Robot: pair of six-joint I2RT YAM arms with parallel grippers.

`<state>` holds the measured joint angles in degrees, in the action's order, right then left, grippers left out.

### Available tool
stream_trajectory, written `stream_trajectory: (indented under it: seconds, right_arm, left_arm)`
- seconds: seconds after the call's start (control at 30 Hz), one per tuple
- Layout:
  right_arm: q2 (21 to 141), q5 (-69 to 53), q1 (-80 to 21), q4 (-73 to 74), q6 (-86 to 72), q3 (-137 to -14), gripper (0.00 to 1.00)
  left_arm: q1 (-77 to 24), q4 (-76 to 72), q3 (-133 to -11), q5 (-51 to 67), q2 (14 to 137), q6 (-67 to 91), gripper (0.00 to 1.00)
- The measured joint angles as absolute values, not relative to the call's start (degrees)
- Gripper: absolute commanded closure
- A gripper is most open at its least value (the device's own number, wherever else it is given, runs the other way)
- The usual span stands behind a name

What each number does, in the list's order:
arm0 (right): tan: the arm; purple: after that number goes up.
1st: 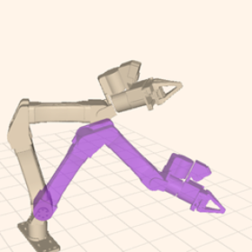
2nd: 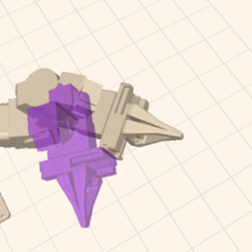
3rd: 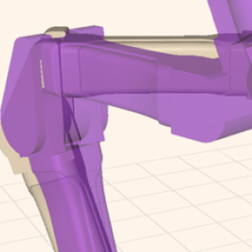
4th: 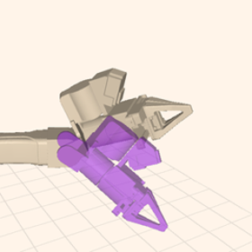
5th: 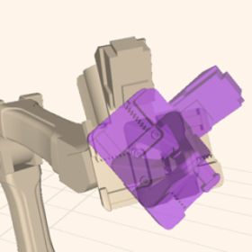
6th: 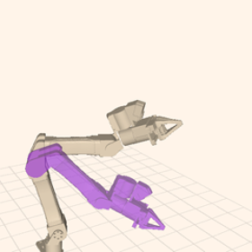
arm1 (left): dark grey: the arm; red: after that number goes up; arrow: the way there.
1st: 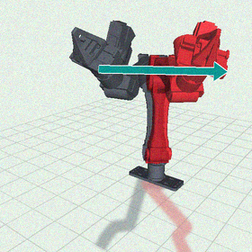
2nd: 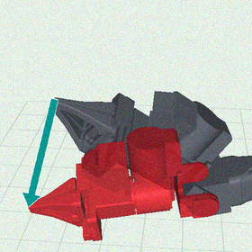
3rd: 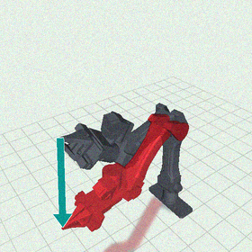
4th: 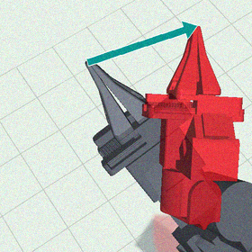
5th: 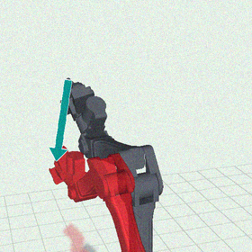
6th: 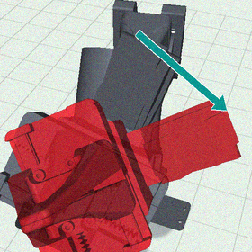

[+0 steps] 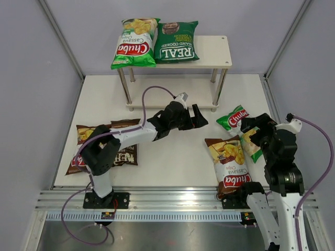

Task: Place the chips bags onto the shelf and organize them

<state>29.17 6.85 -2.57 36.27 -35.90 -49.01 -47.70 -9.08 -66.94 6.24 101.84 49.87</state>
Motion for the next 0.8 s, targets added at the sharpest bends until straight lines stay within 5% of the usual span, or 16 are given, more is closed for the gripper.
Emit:
stream_trajectory:
  seconds: [0.63,0.8]
  right_arm:
    - [20.36,-4.73,-3.9,41.82,-35.09,-59.42,0.0]
    - [20.36,-7.42,-4.93,41.87,-36.36,-59.44,0.01]
  left_arm:
    - [-47.7,-20.64,-91.37,11.94,133.47,53.63,0.01]
    - [-47.7,-20.64,-96.79,12.8,138.5,54.02,0.08]
